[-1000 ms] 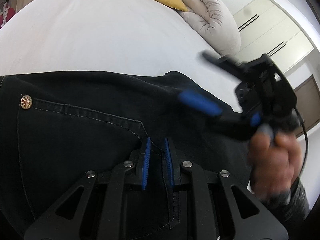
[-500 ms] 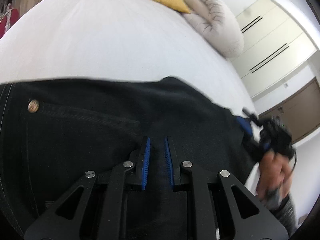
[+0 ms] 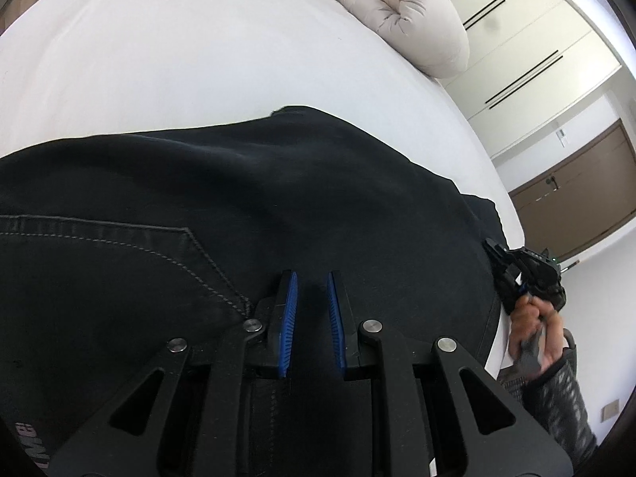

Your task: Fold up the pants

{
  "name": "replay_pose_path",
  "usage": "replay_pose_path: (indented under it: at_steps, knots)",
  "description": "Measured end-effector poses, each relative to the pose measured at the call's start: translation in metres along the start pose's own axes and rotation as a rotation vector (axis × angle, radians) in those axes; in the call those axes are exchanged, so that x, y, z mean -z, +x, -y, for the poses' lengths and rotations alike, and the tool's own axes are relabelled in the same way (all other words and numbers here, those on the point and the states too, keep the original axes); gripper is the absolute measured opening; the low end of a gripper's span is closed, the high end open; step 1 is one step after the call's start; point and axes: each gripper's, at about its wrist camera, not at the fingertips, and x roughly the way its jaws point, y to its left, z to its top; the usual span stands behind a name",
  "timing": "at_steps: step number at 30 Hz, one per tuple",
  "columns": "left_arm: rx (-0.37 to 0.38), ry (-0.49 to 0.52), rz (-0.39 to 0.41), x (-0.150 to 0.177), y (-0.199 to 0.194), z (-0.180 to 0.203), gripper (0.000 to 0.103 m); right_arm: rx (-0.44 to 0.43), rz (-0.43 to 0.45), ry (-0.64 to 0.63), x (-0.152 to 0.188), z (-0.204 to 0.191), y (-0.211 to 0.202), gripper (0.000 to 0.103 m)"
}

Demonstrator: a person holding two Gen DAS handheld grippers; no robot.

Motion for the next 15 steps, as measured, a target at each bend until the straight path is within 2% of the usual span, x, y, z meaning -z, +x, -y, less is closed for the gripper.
replay_pose_path:
  at_steps: [3, 4, 5, 6, 8, 10, 12, 13, 14, 15]
  knots:
    - [0.014, -0.039, 0.003, -0.001, -0.006, 0.001, 0.016, 0.122, 0.101, 0.013, -0.018, -0.008, -0.028, 0.000]
    - [0.067, -0.045, 0.021, -0.006, -0.009, 0.010, 0.016, 0.113, 0.114, 0.005, -0.020, -0.012, -0.037, 0.005]
    - [0.111, -0.027, 0.034, -0.010, -0.012, 0.022, 0.016, 0.052, 0.105, -0.018, -0.015, -0.020, -0.044, 0.005]
    - [0.140, 0.000, 0.035, -0.013, -0.010, 0.036, 0.016, -0.014, 0.080, -0.037, -0.015, -0.020, -0.047, 0.005]
    - [0.187, 0.080, 0.011, -0.016, 0.004, 0.068, 0.016, -0.095, -0.033, -0.094, 0.015, -0.041, -0.033, 0.005]
    - [0.163, 0.125, -0.060, -0.013, 0.033, 0.084, 0.016, -0.145, -0.152, -0.127, 0.053, -0.053, -0.006, 0.005]
    - [0.086, 0.111, -0.133, -0.006, 0.058, 0.075, 0.015, -0.131, -0.278, -0.150, 0.088, -0.057, 0.029, 0.005]
    - [0.096, 0.084, -0.150, -0.002, 0.062, 0.064, 0.015, -0.103, -0.309, -0.149, 0.099, -0.051, 0.038, 0.005]
    - [0.123, 0.054, -0.138, -0.001, 0.056, 0.056, 0.013, -0.055, -0.330, -0.136, 0.106, -0.041, 0.048, 0.000]
    - [0.100, 0.044, -0.133, -0.001, 0.050, 0.050, 0.010, -0.057, -0.316, -0.131, 0.103, -0.036, 0.053, 0.000]
